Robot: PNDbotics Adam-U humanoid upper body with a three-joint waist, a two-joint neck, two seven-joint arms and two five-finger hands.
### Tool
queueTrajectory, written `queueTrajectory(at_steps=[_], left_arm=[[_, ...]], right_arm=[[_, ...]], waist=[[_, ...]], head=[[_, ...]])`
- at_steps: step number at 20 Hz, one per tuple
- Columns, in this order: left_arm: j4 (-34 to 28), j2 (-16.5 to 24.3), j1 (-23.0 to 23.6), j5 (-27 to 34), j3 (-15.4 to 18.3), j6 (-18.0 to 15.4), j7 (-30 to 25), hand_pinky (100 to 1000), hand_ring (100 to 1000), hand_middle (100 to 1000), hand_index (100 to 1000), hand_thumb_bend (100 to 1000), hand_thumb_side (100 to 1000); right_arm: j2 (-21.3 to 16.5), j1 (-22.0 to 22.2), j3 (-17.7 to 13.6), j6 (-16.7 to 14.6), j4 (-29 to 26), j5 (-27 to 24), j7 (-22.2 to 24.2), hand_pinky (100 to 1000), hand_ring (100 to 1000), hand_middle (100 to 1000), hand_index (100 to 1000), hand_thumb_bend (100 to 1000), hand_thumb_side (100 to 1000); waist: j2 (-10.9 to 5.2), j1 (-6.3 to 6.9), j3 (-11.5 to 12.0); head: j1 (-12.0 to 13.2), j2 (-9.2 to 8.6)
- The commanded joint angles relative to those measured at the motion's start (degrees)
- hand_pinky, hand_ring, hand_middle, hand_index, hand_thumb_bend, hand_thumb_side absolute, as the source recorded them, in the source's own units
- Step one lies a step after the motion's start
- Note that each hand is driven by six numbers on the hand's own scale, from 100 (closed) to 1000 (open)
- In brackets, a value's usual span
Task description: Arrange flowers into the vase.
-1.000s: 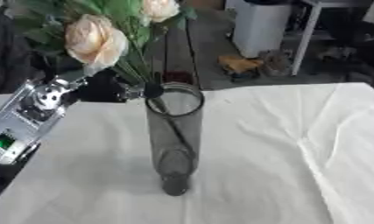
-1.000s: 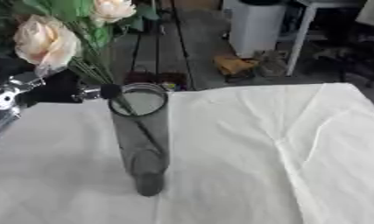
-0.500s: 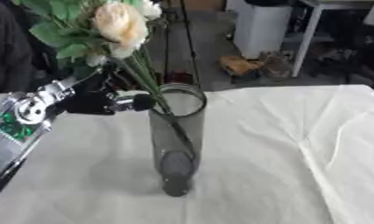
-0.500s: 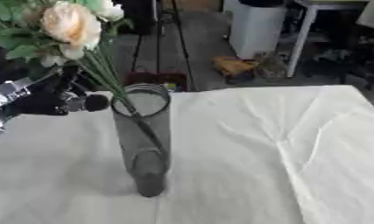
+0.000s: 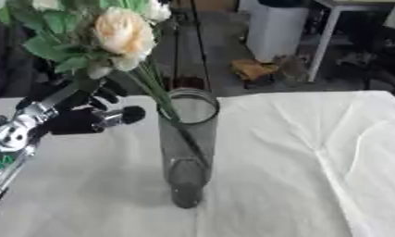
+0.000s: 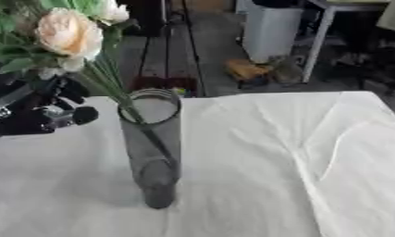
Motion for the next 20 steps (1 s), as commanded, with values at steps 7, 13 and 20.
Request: queueTrajectory(at_steps=[7, 13, 20], left_arm=[[-7.63, 1.07, 8.91, -1.45, 8.61, -15.05, 7.88, 734, 791, 769, 758, 707, 673], [-7.74, -0.96, 14.60, -4.26, 13.92, -21.01, 9.66, 793, 814, 786, 775, 942, 756], [-7.75, -2.89, 18.25, -6.69, 17.37, -24.67, 10.72, 842, 836, 807, 804, 1000, 826]], right_arm=[[-0.99, -0.20, -1.24, -0.12, -0.51, 0.18, -0.59, 676, 718, 721, 844, 100, 708], [-0.86, -0.07, -1.38, -0.22, -0.69, 0.33, -0.74, 676, 718, 722, 845, 100, 707], [-0.58, 0.05, -1.52, -0.17, -0.73, 0.53, -0.93, 676, 717, 720, 844, 100, 711]], waist=[[-0.01, -0.22, 0.43], [0.48, 0.05, 1.07], [1.09, 0.24, 2.04]], head=[[-0.70, -0.73], [-1.01, -0.63], [-1.20, -0.67]])
